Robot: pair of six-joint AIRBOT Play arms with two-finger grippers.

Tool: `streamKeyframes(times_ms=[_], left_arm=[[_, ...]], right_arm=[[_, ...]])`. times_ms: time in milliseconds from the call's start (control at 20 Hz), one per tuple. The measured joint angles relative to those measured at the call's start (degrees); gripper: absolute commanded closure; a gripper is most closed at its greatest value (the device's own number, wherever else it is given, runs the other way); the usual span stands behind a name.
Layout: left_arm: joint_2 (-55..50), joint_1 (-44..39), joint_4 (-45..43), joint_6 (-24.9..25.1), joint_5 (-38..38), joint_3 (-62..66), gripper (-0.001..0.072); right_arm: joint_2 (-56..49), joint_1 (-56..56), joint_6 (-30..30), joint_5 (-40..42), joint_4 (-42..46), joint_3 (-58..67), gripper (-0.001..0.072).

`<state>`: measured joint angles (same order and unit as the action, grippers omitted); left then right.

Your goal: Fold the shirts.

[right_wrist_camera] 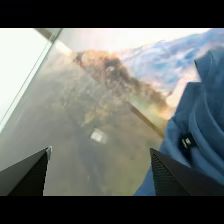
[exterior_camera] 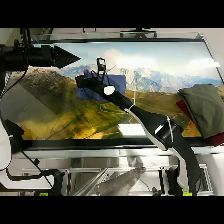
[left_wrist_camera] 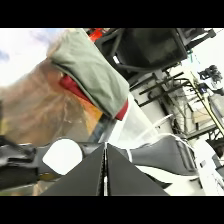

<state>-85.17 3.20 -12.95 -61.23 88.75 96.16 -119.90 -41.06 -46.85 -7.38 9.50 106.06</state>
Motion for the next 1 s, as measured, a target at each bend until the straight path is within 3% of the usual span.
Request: streamKeyframes(times_ms=[50,100,150,250,350,400,450,600,800,1000], left_arm=[[1.11,0.2,0.28,0.81,0.28,-2.16,0.0693],[1.84,0.33,0.37,1.44,0.46,-3.85,0.0693],[2.36,0.44,0.37,1.86,0.63,-5.33,0.0693],[3.02,0.61,0.42,2.45,1.64,-7.41,0.0694],[3.34,0.92,0.61,3.13,2.86,-8.68,0.0693],[3.45,1.11,0.79,3.32,3.15,-9.05,0.0694],[3.54,1.29,0.87,3.54,3.63,-9.29,0.0693],[3.65,1.68,1.05,4.17,4.31,-9.73,0.0693],[3.72,1.25,1.07,4.59,4.72,-9.9,0.0693],[3.72,0.39,1.07,4.96,4.68,-9.92,0.0693]], right_arm=[[-0.09,0.37,0.28,-1.68,1.16,0.59,0.0028],[0.24,1.46,0.46,-4.57,2.56,1.07,0.0137],[0.87,3.02,0.13,-7.72,4.11,1.38,0.0292],[2.89,7.39,-3.85,-15.69,8.87,1.77,0.0301],[5.16,12.72,-10.97,-25.18,15.87,1.99,0.0264],[6.27,15.61,-15.45,-30.32,20.02,2.03,0.0139],[7.17,18.27,-19.69,-35.01,24.0,2.1,0.0063],[8.37,25.35,-30.97,-47.56,35.08,1.9,0.0],[6.23,30.18,-38.75,-54.38,42.64,1.68,0.0],[1.05,31.23,-41.62,-54.8,41.59,1.62,0.0003]])
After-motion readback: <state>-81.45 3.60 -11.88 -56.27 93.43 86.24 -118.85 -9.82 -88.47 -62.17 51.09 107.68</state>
